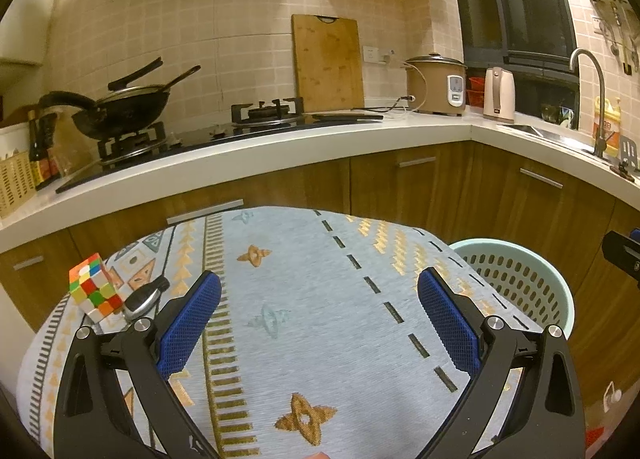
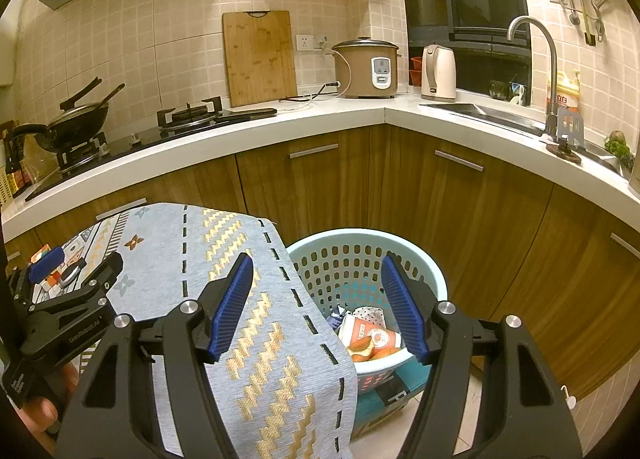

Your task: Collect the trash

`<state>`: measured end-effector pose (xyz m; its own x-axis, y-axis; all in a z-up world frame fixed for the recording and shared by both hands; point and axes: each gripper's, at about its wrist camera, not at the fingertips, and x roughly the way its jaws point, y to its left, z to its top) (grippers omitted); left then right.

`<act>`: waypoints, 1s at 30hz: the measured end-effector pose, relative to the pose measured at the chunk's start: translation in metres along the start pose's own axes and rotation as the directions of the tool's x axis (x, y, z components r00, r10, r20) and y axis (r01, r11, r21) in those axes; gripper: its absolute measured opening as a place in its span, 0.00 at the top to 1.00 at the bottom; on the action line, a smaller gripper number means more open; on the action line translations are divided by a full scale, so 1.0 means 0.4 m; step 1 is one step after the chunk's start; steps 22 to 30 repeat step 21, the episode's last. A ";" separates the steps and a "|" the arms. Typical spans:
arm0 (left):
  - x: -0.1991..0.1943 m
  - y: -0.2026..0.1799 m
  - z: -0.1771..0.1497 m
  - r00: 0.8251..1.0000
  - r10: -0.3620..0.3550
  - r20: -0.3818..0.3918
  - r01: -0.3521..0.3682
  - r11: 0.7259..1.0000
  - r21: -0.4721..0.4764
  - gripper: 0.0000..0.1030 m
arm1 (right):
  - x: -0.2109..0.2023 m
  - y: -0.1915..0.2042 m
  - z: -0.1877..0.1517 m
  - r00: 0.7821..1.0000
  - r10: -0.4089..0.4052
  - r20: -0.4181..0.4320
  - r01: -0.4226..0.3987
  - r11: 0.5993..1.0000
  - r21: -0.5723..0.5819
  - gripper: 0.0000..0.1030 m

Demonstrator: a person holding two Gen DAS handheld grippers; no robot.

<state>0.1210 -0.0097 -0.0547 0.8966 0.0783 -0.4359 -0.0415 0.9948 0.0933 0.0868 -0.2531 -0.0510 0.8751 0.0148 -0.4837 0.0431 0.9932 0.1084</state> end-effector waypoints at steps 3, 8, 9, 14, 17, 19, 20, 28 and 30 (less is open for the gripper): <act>-0.003 -0.002 0.001 1.000 0.022 0.008 -0.022 1.000 -0.003 0.07 | 0.000 0.001 0.000 1.000 0.000 0.000 0.000 1.000 -0.001 0.39; -0.017 0.006 0.003 0.999 0.034 0.042 -0.033 0.999 -0.019 0.07 | -0.001 0.006 0.005 1.000 0.003 0.002 -0.003 1.000 -0.009 0.39; -0.021 0.005 0.003 0.998 0.025 0.049 -0.025 1.000 -0.017 0.07 | 0.000 0.007 0.006 1.000 0.004 0.002 -0.004 1.000 -0.010 0.39; -0.012 0.001 0.004 1.000 -0.004 0.012 0.005 1.000 -0.019 0.07 | 0.001 0.010 0.009 1.000 0.003 0.002 -0.003 1.000 -0.014 0.39; -0.004 0.009 0.005 1.000 -0.018 -0.010 0.017 0.999 -0.041 0.07 | 0.001 0.010 0.009 1.000 0.003 0.001 -0.003 1.000 -0.014 0.38; -0.002 0.014 0.004 1.000 -0.017 -0.015 0.016 0.998 -0.053 0.07 | -0.001 0.011 0.008 1.000 0.003 0.002 -0.003 1.000 -0.014 0.38; -0.003 0.016 0.004 1.000 -0.013 -0.014 0.013 0.998 -0.056 0.07 | 0.000 0.011 0.008 1.000 0.003 0.000 -0.003 1.000 -0.014 0.38; -0.005 0.015 0.003 1.000 -0.012 -0.012 0.011 0.998 -0.057 0.07 | 0.000 0.010 0.008 1.000 0.003 0.000 -0.003 1.000 -0.014 0.38; -0.005 0.015 0.003 1.000 -0.012 -0.012 0.011 0.998 -0.057 0.07 | 0.000 0.010 0.008 1.000 0.003 0.000 -0.003 1.000 -0.014 0.38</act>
